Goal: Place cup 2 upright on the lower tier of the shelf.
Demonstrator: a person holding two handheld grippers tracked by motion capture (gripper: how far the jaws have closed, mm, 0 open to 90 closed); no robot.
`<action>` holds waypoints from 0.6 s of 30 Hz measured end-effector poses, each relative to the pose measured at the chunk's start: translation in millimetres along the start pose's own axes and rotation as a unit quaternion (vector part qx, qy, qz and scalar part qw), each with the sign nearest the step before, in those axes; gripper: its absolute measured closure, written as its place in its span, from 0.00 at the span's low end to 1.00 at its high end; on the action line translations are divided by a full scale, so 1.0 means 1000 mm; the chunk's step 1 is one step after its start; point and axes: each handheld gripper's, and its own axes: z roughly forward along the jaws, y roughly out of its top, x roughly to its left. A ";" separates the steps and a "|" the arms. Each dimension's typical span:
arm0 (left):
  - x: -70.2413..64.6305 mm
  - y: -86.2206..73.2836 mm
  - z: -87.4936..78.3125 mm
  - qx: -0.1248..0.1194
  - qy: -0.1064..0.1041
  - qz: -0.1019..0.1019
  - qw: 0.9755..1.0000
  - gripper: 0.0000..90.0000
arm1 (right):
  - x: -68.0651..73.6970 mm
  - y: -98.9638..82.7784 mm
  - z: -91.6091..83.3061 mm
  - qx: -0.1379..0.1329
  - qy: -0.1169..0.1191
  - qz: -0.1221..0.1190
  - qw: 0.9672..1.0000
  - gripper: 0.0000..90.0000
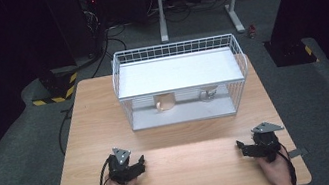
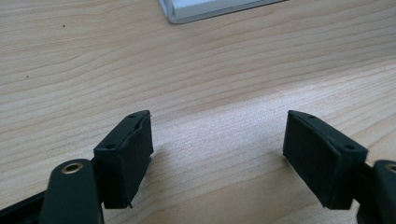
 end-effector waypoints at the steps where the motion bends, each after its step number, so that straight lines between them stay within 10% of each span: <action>1: 0.000 0.000 0.000 0.001 0.001 0.001 1.000 0.27 | 0.000 0.000 0.000 0.000 0.000 0.000 1.000 0.20; 18: 0.003 0.000 0.002 0.009 -0.005 -0.011 1.000 0.25 | 0.000 0.000 0.000 0.000 0.000 0.000 1.000 0.20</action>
